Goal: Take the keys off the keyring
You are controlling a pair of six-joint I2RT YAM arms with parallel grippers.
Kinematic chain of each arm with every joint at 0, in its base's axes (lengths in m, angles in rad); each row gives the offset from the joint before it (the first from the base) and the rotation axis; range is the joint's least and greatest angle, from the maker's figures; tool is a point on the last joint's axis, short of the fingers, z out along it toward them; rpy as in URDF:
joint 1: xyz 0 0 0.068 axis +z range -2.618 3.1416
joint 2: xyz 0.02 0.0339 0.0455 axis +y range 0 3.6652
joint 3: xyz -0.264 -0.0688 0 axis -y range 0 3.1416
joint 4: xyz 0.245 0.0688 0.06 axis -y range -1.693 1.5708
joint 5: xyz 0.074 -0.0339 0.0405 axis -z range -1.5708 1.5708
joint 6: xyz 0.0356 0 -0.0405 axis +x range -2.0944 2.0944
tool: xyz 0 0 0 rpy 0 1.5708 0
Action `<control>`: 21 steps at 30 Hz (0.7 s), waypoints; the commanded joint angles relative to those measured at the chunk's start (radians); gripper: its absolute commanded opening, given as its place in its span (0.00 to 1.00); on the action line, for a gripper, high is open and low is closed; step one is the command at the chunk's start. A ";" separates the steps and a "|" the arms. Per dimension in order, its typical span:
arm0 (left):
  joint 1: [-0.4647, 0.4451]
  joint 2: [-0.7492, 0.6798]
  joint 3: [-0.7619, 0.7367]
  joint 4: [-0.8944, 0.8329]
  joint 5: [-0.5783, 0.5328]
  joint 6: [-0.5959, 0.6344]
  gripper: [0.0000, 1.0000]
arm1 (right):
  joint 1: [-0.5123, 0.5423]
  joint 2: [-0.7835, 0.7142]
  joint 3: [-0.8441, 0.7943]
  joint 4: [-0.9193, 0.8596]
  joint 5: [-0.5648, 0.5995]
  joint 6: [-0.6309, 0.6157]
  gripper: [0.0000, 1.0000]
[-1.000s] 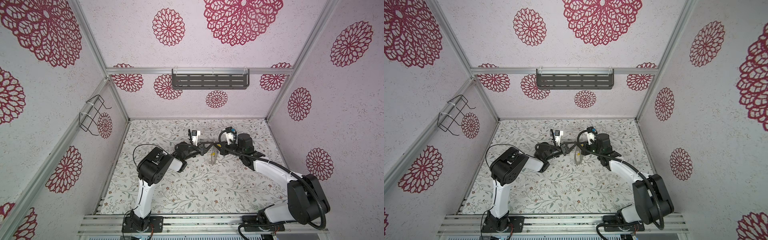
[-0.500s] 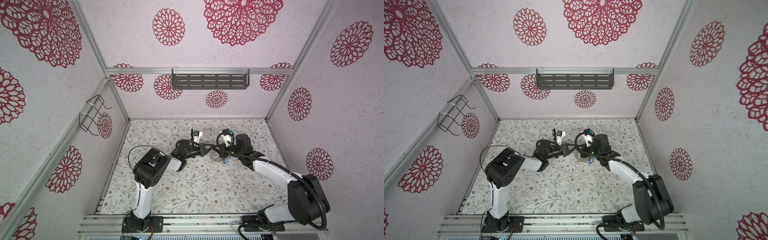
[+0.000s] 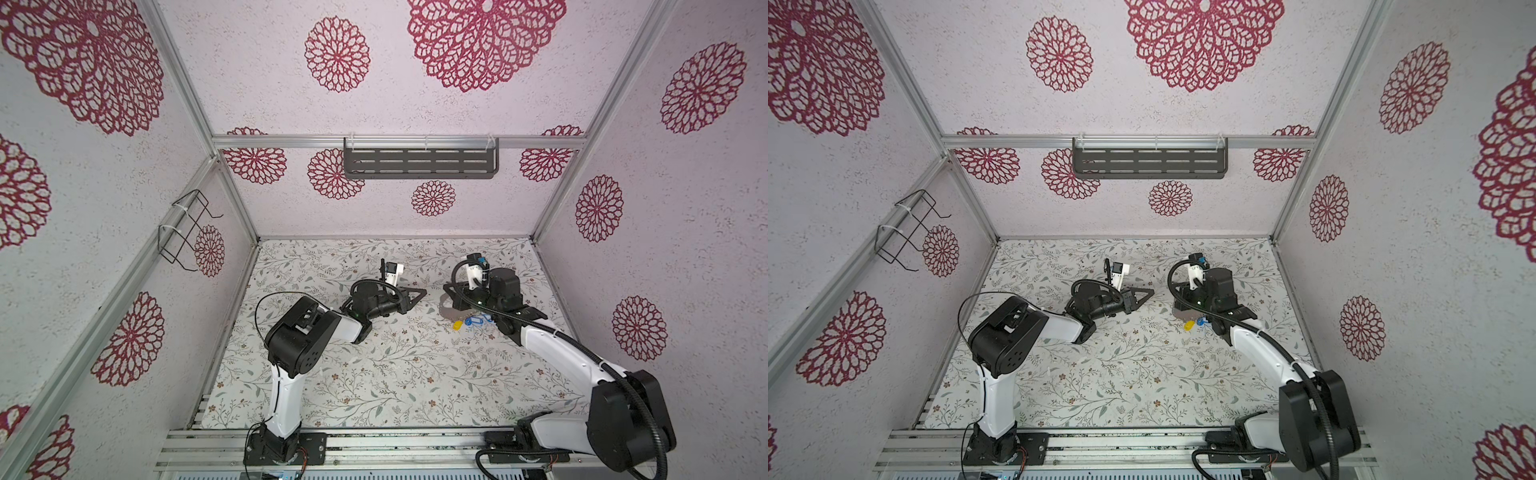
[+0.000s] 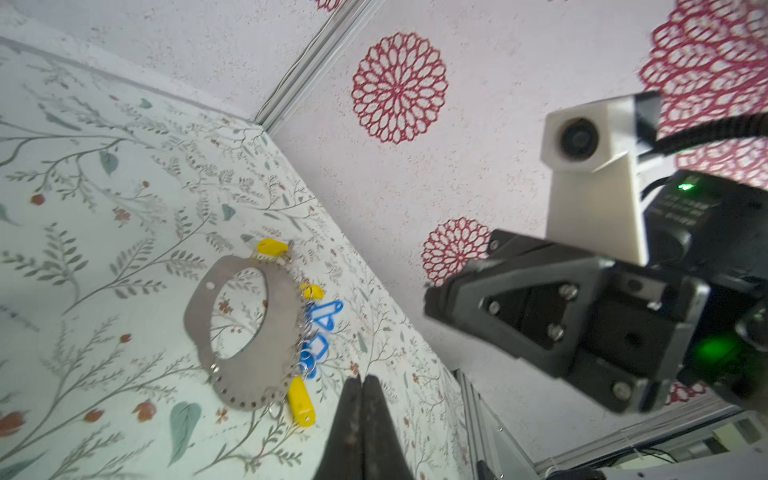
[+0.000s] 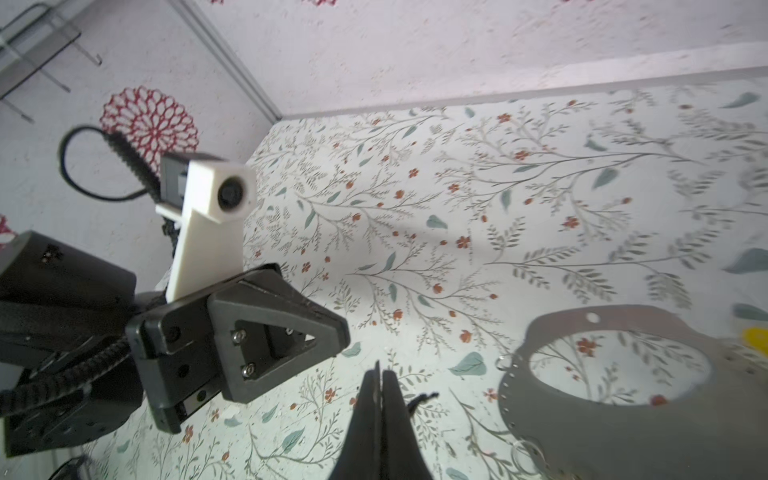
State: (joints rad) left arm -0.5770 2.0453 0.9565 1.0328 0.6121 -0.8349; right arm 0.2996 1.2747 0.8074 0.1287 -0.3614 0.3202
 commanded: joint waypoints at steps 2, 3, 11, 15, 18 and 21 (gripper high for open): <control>-0.003 -0.118 0.051 -0.334 -0.084 0.207 0.06 | -0.077 -0.044 -0.032 -0.086 0.236 0.116 0.00; -0.006 -0.132 0.072 -0.424 -0.122 0.257 0.06 | -0.098 -0.042 -0.034 -0.119 0.299 0.149 0.00; -0.023 0.000 0.345 -0.840 -0.239 0.453 0.16 | -0.351 0.163 -0.024 -0.092 0.185 0.300 0.53; -0.021 0.063 0.412 -0.870 -0.217 0.421 0.17 | -0.378 0.329 0.054 -0.041 0.148 0.301 0.59; -0.021 0.049 0.393 -0.885 -0.215 0.414 0.18 | -0.379 0.459 0.150 -0.055 0.148 0.269 0.62; -0.009 0.002 0.322 -0.881 -0.224 0.417 0.18 | -0.376 0.555 0.230 -0.046 0.133 0.246 0.64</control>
State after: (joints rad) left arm -0.5945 2.0945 1.3128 0.1844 0.3923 -0.4374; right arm -0.0814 1.7988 0.9695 0.0494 -0.1963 0.5858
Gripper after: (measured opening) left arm 0.183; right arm 0.639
